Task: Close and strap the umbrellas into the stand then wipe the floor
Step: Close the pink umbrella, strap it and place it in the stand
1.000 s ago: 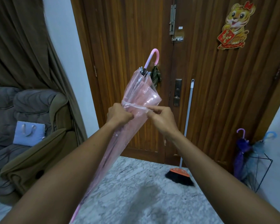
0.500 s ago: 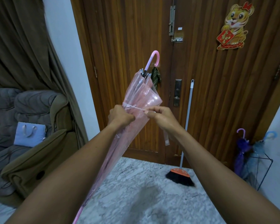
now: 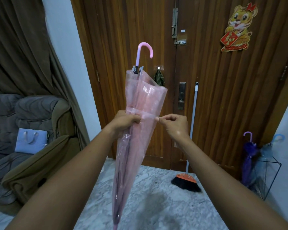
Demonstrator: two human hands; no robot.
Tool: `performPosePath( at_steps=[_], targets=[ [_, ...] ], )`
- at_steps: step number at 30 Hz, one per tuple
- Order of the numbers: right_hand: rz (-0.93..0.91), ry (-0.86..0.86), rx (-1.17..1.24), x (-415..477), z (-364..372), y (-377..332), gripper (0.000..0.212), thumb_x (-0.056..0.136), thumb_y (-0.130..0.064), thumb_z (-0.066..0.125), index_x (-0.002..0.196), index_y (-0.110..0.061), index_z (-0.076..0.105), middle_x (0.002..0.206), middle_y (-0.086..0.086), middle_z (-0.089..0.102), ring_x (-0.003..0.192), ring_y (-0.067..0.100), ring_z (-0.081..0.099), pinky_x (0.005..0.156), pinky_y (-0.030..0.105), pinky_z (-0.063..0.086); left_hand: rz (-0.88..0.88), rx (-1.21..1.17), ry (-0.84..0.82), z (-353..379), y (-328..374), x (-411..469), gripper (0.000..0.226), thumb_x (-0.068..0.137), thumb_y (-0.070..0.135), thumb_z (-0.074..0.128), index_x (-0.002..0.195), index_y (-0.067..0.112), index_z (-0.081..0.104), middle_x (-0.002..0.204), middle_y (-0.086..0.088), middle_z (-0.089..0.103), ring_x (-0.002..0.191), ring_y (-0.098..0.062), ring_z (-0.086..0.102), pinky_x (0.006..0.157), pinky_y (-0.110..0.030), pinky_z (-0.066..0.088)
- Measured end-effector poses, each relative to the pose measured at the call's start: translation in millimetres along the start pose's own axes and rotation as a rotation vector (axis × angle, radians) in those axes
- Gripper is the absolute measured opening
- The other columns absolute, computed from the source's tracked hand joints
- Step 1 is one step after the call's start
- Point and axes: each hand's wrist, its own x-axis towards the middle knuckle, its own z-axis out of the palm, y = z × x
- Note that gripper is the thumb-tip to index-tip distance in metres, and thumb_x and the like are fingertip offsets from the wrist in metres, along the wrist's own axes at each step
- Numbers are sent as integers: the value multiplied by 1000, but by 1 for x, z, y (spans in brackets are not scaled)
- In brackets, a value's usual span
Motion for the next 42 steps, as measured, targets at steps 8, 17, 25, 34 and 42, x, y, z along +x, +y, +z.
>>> performPosePath(
  at_steps=[8, 17, 25, 34, 42],
  targets=[
    [264, -421, 327, -2, -8, -16, 54, 79, -44, 79, 124, -16, 66, 96, 1, 65, 64, 7, 45, 49, 16, 31, -50, -285, -374, 2, 9, -20, 34, 61, 2, 50, 85, 0, 74, 79, -14, 66, 71, -24, 64, 65, -28, 55],
    [196, -719, 351, 4, -24, -40, 52, 64, -35, 89, 108, -14, 71, 85, 21, 51, 70, 23, 54, 69, 29, 49, -16, -248, -442, 10, 12, -29, 25, 54, 0, 47, 74, -3, 61, 83, -17, 53, 71, -26, 55, 64, -31, 48],
    [38, -364, 293, -4, -16, -52, 23, 85, -10, 76, 107, -13, 68, 108, 10, 74, 99, 25, 73, 91, 44, 59, 32, -54, -380, 7, -8, -27, 36, 90, 32, 66, 116, 7, 67, 108, -11, 72, 98, -24, 70, 90, -40, 55],
    [59, -200, 59, -3, 16, -46, 7, 82, -14, 80, 83, -19, 75, 90, 7, 78, 90, 27, 75, 85, 48, 61, 251, -8, -54, 57, -43, -46, 36, 70, 19, 87, 101, 11, 69, 96, -9, 74, 93, -21, 72, 81, -32, 59],
    [-99, -350, -274, -7, 0, -57, 32, 78, -35, 83, 78, -4, 75, 68, -1, 69, 73, 9, 67, 73, 29, 51, -10, -88, 255, 29, -45, -33, 19, 69, -3, 67, 86, 4, 64, 75, -11, 63, 69, -26, 68, 63, -38, 59]
  ],
)
